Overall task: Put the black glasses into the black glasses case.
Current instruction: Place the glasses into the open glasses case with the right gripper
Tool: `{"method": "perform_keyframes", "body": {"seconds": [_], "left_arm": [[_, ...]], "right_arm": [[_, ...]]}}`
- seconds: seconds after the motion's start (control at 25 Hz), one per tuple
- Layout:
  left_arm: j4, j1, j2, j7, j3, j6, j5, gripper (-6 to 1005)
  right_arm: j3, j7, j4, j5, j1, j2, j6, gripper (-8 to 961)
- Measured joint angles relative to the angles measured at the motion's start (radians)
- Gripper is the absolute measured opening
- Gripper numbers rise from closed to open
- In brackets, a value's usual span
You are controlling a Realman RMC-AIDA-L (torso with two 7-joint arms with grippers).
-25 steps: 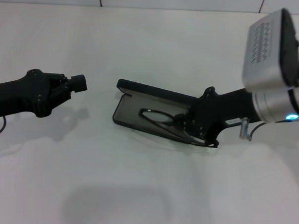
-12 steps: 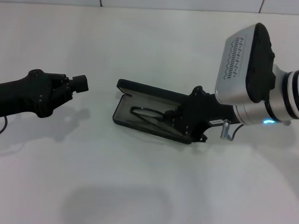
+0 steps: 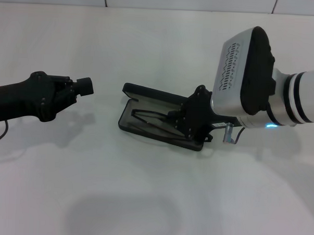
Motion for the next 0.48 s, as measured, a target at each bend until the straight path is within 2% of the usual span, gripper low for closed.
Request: {"method": "perform_keyframes", "body": {"seconds": [0.48], "left_arm": [[0.0,-0.003,0.004,-0.002,0.002,0.002,0.004,-2]], "right_arm": [[-0.02,0.038,-0.013,-0.065,0.001,0.0,0.034,62]]}}
